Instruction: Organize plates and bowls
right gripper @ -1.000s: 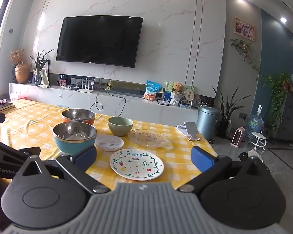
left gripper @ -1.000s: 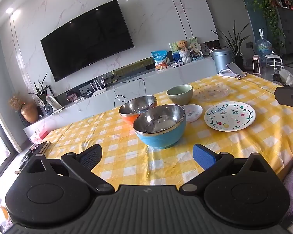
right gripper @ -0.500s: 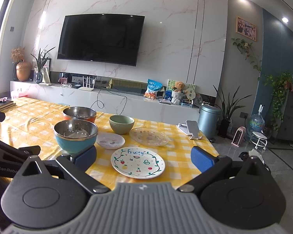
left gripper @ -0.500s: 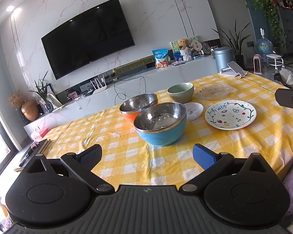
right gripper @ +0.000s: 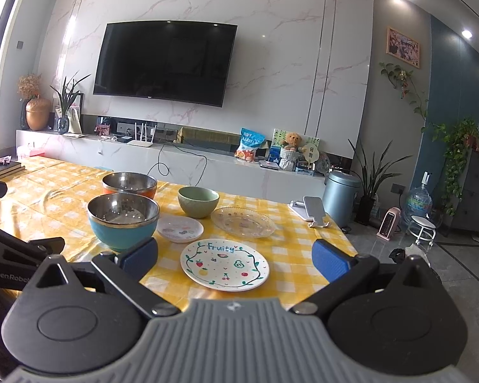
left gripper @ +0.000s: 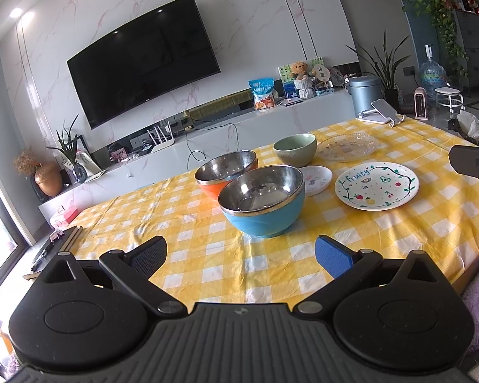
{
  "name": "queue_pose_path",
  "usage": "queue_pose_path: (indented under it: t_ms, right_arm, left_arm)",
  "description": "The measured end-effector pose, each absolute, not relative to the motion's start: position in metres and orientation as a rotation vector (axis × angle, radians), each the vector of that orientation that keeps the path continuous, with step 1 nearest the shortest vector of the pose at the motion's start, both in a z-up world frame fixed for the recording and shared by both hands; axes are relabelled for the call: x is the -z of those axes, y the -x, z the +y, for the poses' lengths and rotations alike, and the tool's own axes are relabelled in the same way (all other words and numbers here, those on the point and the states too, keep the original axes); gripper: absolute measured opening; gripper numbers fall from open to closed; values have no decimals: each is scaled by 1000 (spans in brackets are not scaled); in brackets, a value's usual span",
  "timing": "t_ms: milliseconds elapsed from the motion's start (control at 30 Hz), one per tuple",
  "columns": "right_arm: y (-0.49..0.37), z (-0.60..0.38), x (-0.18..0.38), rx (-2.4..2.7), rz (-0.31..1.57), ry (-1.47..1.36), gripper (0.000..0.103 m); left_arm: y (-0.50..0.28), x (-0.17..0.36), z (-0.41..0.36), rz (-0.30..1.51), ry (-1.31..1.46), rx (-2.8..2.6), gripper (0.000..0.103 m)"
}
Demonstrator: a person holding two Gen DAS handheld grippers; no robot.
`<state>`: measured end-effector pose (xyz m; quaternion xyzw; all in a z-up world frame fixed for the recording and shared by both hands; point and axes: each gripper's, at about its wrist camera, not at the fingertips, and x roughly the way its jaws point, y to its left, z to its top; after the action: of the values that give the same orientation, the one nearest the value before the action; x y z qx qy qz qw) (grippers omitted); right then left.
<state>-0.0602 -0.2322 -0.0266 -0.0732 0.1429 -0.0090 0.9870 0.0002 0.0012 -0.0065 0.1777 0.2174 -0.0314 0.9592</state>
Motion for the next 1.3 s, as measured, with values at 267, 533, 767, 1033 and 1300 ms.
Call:
queue_pose_path:
  t_ms: [267,533,767,1033,1300]
  right_arm:
    - [60,-233,28,22,291,148,101]
    - [60,-235,29,25,294,148,101]
    - [60,-235,29,26,295,149,101]
    - [59,-234,29,25,296,150,101]
    - [59,-234,29,25,297,151,101]
  left_arm:
    - [-1,8,2,446,-359,66,103]
    - [1,11,1,449,-358,66,103]
    - [0,11,1,450,-357,67,103]
    - [0,10,2,450,-357,67,103]
    - [0,10,2,451,-356,66,103]
